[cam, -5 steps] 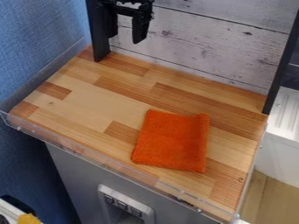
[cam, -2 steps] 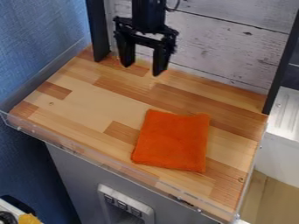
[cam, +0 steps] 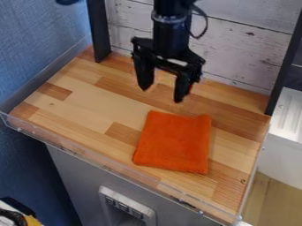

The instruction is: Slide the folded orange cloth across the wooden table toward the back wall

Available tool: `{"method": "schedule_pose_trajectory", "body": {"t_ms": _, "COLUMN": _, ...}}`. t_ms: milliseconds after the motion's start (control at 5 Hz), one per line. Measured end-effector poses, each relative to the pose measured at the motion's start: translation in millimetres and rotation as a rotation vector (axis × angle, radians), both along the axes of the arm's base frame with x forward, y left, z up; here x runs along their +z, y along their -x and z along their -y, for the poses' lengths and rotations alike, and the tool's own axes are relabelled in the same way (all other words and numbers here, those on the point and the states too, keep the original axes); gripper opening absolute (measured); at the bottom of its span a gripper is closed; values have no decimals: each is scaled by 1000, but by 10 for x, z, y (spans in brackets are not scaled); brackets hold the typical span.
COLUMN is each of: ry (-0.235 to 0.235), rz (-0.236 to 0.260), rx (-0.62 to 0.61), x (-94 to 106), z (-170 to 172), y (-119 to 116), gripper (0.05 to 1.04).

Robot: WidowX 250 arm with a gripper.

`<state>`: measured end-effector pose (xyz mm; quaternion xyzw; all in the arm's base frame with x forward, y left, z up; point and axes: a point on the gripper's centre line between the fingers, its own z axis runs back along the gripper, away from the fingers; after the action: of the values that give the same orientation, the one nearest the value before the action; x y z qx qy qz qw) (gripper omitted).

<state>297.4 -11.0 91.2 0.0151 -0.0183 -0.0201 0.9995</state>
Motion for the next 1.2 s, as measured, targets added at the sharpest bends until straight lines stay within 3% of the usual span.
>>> {"method": "schedule_pose_trajectory", "body": {"t_ms": 200, "ry": 3, "rz": 26, "rx": -4, "x": 0, "z": 152, "y": 90, "gripper": 999}}
{"method": "schedule_pose_trajectory", "body": {"t_ms": 400, "ry": 14, "rz": 14, "rx": -3, "x": -34, "z": 219, "y": 140, "gripper": 952}}
{"method": "schedule_pose_trajectory", "body": {"t_ms": 800, "ry": 47, "rz": 8, "rx": -21, "x": -120, "z": 306, "y": 144, "gripper": 366}}
{"method": "schedule_pose_trajectory", "body": {"t_ms": 1000, "ry": 53, "rz": -14, "rx": -34, "x": -216, "z": 317, "y": 138, "gripper": 153}}
{"method": "schedule_pose_trajectory", "body": {"t_ms": 1200, "ry": 49, "rz": -38, "rx": -35, "x": -361, "z": 272, "y": 138, "gripper": 64}}
